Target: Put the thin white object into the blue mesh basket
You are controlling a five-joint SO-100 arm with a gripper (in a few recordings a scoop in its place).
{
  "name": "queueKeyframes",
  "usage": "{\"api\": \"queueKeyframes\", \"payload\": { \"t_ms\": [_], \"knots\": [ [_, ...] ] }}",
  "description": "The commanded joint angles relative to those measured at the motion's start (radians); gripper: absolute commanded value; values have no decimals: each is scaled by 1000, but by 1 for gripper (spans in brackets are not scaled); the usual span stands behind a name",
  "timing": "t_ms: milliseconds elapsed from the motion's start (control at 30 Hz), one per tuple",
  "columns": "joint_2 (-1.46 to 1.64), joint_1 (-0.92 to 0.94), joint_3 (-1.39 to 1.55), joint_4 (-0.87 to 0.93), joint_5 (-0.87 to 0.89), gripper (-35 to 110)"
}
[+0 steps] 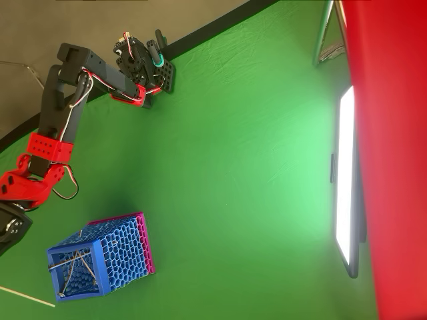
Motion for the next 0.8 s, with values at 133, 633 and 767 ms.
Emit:
{"api": "queueKeyframes", "payload": {
  "t_ms": [133,633,767],
  "knots": [
    [-66,44,-189,209,-230,0],
    [-97,-11,-140,592,-186,0],
    [-106,-31,-120,649,-181,0]
  ]
}}
